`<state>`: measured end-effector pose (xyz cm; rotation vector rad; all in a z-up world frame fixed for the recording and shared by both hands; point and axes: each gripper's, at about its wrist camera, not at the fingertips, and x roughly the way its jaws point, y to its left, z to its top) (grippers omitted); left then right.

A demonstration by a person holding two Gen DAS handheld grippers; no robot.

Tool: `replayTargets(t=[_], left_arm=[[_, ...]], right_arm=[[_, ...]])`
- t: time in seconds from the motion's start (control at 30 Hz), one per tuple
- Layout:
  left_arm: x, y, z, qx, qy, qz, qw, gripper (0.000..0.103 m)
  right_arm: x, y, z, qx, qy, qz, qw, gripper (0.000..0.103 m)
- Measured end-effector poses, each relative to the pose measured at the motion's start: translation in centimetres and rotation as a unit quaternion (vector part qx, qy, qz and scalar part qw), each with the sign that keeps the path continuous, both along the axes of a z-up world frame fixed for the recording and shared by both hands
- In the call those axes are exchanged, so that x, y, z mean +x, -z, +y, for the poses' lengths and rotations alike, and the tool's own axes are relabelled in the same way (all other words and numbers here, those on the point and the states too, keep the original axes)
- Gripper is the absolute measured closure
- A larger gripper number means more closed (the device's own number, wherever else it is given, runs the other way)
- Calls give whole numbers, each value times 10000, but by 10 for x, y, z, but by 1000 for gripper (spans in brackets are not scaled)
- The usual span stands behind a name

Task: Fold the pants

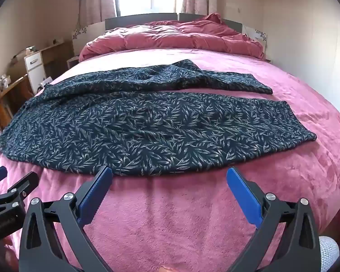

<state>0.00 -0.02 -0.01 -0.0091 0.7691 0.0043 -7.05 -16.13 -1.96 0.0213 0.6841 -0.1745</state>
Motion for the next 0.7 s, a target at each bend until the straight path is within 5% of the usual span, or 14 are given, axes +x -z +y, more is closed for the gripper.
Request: replayTargets(t=[0.7], left_arm=[[3, 2, 4, -165, 18, 145, 9998, 2]], right_arm=[[0, 0, -1, -5, -7, -11, 10000, 3]])
